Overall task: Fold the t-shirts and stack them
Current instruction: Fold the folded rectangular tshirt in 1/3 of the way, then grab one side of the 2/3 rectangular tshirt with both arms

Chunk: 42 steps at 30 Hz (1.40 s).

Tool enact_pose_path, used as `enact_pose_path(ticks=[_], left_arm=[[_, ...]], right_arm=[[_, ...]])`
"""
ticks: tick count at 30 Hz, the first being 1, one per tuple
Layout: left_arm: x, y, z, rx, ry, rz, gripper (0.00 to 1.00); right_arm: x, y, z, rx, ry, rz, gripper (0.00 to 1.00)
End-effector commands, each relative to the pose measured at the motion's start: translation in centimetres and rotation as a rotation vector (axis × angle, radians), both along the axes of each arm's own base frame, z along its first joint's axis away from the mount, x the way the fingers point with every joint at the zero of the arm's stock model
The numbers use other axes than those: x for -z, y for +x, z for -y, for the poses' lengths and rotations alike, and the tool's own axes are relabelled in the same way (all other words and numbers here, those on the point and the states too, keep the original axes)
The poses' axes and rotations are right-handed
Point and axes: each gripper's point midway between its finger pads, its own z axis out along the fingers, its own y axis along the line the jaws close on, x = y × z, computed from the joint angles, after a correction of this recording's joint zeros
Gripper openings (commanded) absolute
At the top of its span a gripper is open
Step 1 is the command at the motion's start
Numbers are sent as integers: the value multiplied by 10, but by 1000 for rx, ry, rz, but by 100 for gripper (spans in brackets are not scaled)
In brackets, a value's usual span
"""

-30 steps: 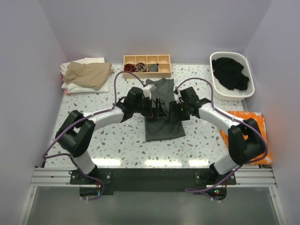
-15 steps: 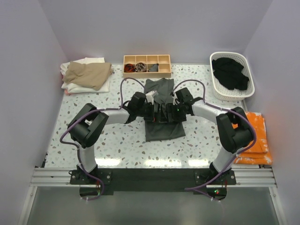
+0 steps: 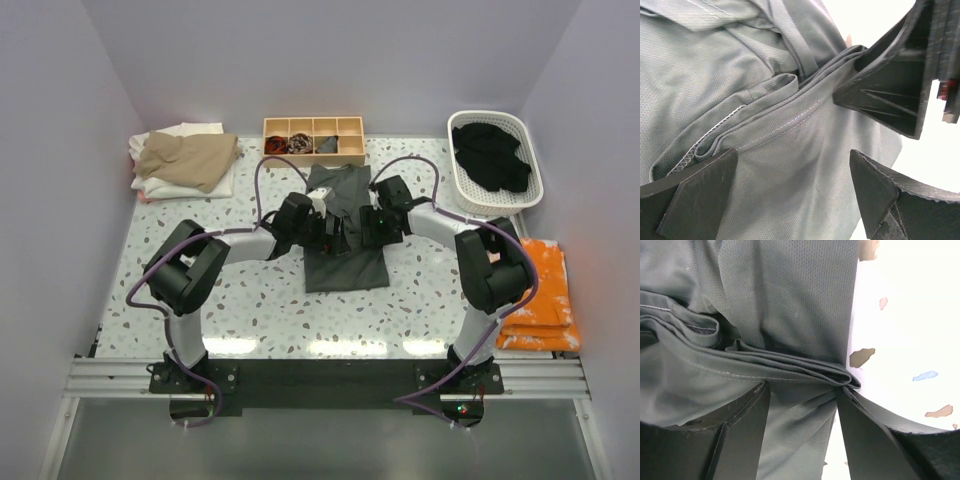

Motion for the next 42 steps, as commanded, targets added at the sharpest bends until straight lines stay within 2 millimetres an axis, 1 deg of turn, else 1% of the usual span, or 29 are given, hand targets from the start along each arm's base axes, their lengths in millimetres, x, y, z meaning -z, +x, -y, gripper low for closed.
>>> enact_pose_path(ticks=[1, 5, 6, 7, 8, 10, 11, 12, 13, 14, 16, 17, 18, 19, 20, 22, 23, 24, 25, 26, 27, 28, 29, 30, 31, 33, 36, 39, 42], left_arm=[[30, 13, -36, -75, 177, 16, 100], [31, 19, -49, -122, 230, 47, 100], [29, 19, -51, -129, 236, 53, 100], [28, 20, -52, -133, 239, 58, 100], [24, 20, -52, -133, 234, 67, 100], [8, 21, -48, -130, 191, 102, 100], [1, 22, -46, -127, 178, 116, 100], [-15, 24, -44, -127, 150, 145, 100], [-25, 23, -41, -116, 128, 161, 100], [-48, 24, -39, -115, 91, 204, 100], [-66, 20, -42, -124, 61, 237, 100], [-75, 20, -43, -131, 47, 255, 100], [-88, 15, -47, -138, 32, 276, 100], [-91, 17, -54, -172, 52, 284, 100], [-90, 12, -62, -189, 79, 269, 100], [-77, 2, -72, -194, 111, 249, 100], [-77, -3, -74, -195, 105, 247, 100], [-61, -16, -81, -188, 117, 214, 100], [-56, -26, -79, -169, 90, 189, 100], [-55, -31, -77, -164, 59, 186, 100], [-42, -45, -82, -159, 53, 156, 100], [-38, -54, -81, -152, 22, 127, 100], [-37, -57, -80, -154, -2, 128, 100], [-23, -67, -85, -154, 6, 95, 100], [-20, -72, -84, -149, -11, 75, 100], [-7, -80, -88, -154, -7, 50, 100], [2, -82, -91, -161, 6, 42, 100], [11, -81, -92, -163, 24, 32, 100], [17, -81, -90, -158, 26, 22, 98]], right_arm=[[-2, 22, 13, 39, -49, 59, 60], [3, 22, 28, 86, -60, 50, 59], [3, 22, 27, 80, -49, 56, 59], [-8, 25, 28, 76, -40, 93, 58], [-14, 24, 21, 56, 5, 114, 58], [-30, 27, 21, 68, 31, 164, 60], [-44, 26, 21, 71, 40, 192, 61], [-46, 24, 24, 79, 32, 192, 61], [-51, 22, 27, 85, 29, 190, 61], [-54, 15, 29, 85, 26, 176, 61], [-57, 6, 28, 74, 49, 170, 62], [-53, -1, 28, 69, 60, 156, 62], [-59, -6, 24, 59, 85, 160, 63], [-58, -11, 20, 56, 113, 141, 63], [-52, -21, 19, 51, 123, 110, 63], [-50, -33, 14, 39, 165, 78, 63], [-42, -43, 14, 37, 177, 53, 62], [-39, -48, 12, 35, 197, 42, 62], [-40, -53, 7, 37, 233, 35, 62], [-34, -62, 2, 24, 274, 18, 62], [-32, -66, 0, 22, 294, 8, 62], [-31, -69, -2, 36, 315, -1, 62], [-24, -74, -2, 39, 323, -11, 62], [-21, -76, -1, 45, 324, -17, 62], [-21, -76, -2, 49, 331, -12, 62], [-14, -81, -2, 53, 341, -25, 62], [-7, -84, -7, 51, 371, -52, 62], [0, -85, -11, 52, 388, -75, 58], [4, -86, -10, 61, 380, -95, 41]])
